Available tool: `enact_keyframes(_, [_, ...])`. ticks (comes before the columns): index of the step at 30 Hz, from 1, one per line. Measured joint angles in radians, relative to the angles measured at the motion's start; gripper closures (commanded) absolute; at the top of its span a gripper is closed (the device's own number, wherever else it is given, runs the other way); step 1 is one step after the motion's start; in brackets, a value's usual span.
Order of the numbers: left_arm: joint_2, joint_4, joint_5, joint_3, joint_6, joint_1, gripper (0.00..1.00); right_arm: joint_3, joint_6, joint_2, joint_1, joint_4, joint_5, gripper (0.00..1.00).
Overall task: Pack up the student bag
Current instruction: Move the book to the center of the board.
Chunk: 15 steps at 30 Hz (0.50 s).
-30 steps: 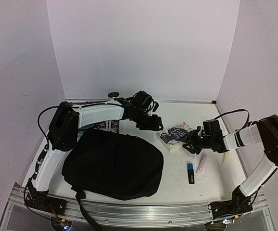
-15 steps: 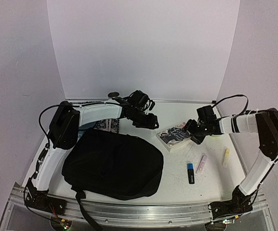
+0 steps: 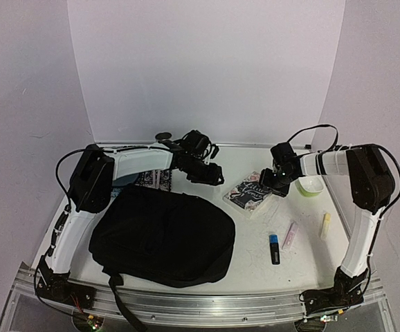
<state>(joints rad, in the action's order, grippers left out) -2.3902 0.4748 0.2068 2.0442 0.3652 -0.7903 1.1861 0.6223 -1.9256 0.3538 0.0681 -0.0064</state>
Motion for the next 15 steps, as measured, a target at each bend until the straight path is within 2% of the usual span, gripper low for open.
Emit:
enact_keyframes(10, [-0.008, -0.012, 0.048, -0.039, 0.012, 0.008, 0.47, 0.136, -0.168, -0.092, 0.115, -0.017, -0.078, 0.34])
enact_keyframes(15, [-0.017, -0.015, 0.051, -0.069, 0.035, 0.007, 0.46, 0.163, -0.169, -0.103, 0.157, -0.017, -0.104, 0.27])
